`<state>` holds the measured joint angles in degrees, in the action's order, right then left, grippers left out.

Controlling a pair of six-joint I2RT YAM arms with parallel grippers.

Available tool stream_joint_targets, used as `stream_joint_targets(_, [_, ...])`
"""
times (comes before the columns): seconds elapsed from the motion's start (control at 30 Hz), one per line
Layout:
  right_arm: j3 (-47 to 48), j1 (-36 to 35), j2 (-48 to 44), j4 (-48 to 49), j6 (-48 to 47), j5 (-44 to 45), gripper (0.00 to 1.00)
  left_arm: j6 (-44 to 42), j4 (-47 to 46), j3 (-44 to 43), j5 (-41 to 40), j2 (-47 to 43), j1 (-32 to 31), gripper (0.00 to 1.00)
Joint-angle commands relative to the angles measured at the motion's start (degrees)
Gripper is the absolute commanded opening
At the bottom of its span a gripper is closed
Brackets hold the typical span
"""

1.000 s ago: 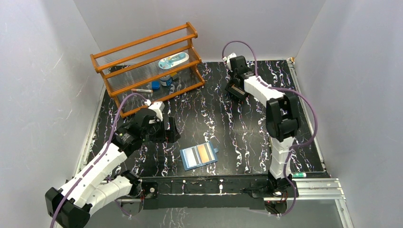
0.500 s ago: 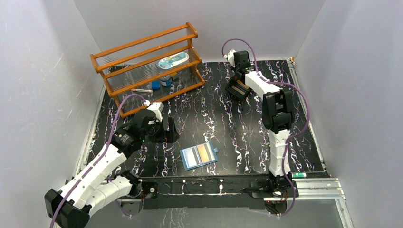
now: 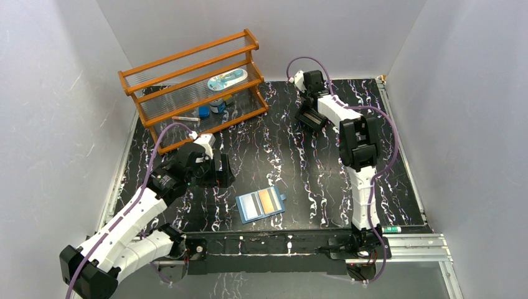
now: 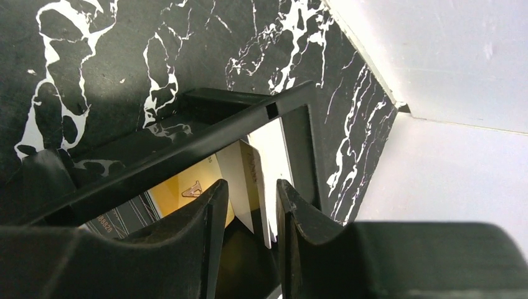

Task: Put the credit cards into the card holder
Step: Pick up the credit card from the storage box.

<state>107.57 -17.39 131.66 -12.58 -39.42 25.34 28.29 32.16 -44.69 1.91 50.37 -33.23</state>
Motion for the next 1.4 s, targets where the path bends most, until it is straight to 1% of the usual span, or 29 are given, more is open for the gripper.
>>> stream_joint_targets(0.0, [3.4, 0.3, 1.2, 2.5, -1.5, 0.5, 0.41, -0.8, 0.6, -0.3, -0.9, -0.2, -0.1, 0.99])
stream_joint_targets(0.07, [3.7, 0.4, 1.6, 2.9, -2.1, 1.5, 0.39, -0.7, 0.6, -0.2, -1.1, -0.2, -0.1, 0.99])
stream_joint_targets(0.2, [3.8, 0.4, 1.2, 3.3, -2.4, 2.6, 0.31, -0.7, 0.6, -0.3, -1.1, 0.0, -0.1, 0.99])
stream_joint_targets(0.33, [3.9, 0.4, 0.2, 3.6, -2.6, 3.4, 0.26, -0.7, 0.6, -0.3, -0.9, 0.4, -0.1, 0.99])
stream_joint_targets(0.47, [3.9, 0.6, -1.1, 4.1, -3.0, 3.3, 0.15, -0.7, 0.6, -0.3, -1.0, 0.2, -0.1, 0.99])
stream_joint_targets(0.53, [4.1, 0.8, -1.1, 4.2, -3.0, 2.9, 0.13, -0.6, 0.6, -0.3, -1.1, -0.3, -0.2, 0.99])
stream_joint_targets(0.63, [4.1, 1.1, -1.1, 3.9, -2.5, 2.6, 0.13, -0.5, 0.6, -0.2, -1.4, -0.7, -0.1, 0.99])
stream_joint_targets(0.7, [3.9, 1.2, -1.0, 3.1, -2.1, 1.7, 0.15, -0.4, 0.6, -0.2, -1.5, -0.9, -0.1, 0.99])
stream_joint_targets(0.83, [3.2, 1.2, -0.9, 3.1, -2.0, 0.9, 0.16, -0.3, 0.6, -0.1, -1.6, -1.0, -0.1, 0.99])
stream_joint_targets(0.97, [3.1, 1.2, -0.5, 3.4, -2.1, 0.7, 0.25, -0.3, 0.7, -0.2, -1.5, -0.7, -0.1, 0.99])
stream_joint_targets(1.1, [3.6, 1.3, 0.4, 3.4, -2.4, 0.7, 0.26, -0.4, 0.6, -0.2, -1.5, -0.5, -0.1, 0.99])
stream_joint_targets(1.23, [3.8, 1.3, 1.0, 3.4, -2.7, 0.7, 0.3, -0.4, 0.7, -0.2, -1.5, -0.6, -0.2, 0.99])
stream_joint_targets(1.37, [3.9, 1.3, 1.6, 3.6, -3.0, 0.9, 0.3, -0.4, 0.6, -0.2, -1.6, -0.6, -0.1, 0.99])
